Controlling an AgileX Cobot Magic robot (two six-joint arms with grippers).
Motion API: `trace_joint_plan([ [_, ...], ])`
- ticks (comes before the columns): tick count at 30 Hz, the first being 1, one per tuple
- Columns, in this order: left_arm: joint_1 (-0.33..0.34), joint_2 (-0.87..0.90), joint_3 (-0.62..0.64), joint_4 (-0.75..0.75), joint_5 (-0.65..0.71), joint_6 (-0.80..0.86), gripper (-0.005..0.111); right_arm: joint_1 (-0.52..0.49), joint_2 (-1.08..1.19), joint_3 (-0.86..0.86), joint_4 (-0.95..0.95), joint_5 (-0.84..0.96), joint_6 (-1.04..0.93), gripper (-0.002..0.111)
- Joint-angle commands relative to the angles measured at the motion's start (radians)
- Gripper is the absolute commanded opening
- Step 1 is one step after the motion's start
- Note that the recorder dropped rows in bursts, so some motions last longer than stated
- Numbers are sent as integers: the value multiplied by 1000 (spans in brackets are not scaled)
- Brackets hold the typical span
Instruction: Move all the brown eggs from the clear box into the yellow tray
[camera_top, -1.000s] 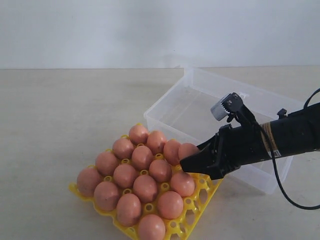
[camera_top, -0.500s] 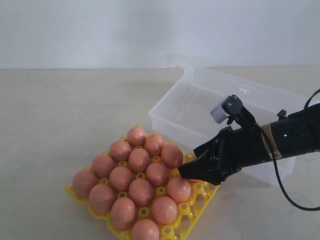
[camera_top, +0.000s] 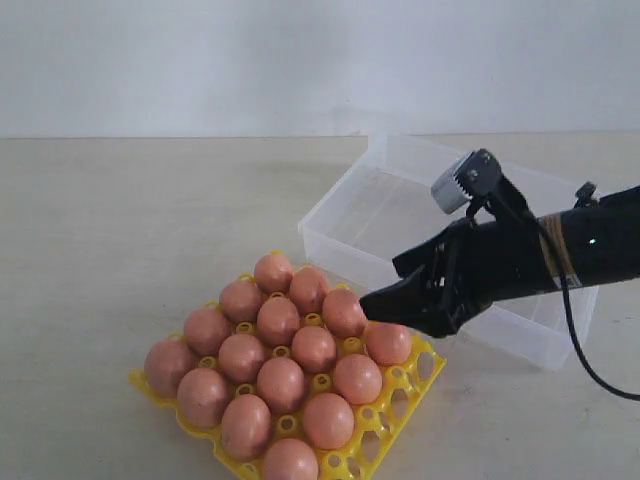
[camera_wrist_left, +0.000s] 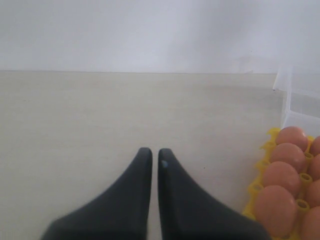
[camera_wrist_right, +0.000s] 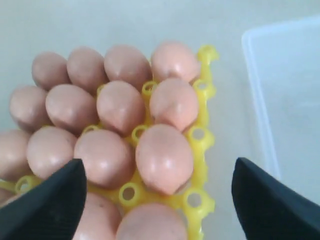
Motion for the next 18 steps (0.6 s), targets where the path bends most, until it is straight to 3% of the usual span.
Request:
trace_joint_plan([
  [1, -5, -3, 4, 3, 0, 0, 4, -2, -160, 2, 29, 8, -1, 71],
  [4, -5, -3, 4, 3, 0, 0, 4, -2, -272, 2, 104, 26, 13, 52],
  [7, -5, -3, 4, 3, 0, 0, 4, -2, -375, 2, 178, 133, -12, 9],
  [8, -5, -3, 4, 3, 0, 0, 4, -2, -398, 2, 200, 190, -30, 1],
  [13, -5, -3, 4, 3, 0, 0, 4, -2, -417, -18, 396, 564, -102, 1],
  [15, -5, -3, 4, 3, 0, 0, 4, -2, -417, -50, 601, 720, -95, 1],
  [18, -5, -3, 4, 3, 0, 0, 4, -18, -421, -107, 844, 767, -95, 1],
])
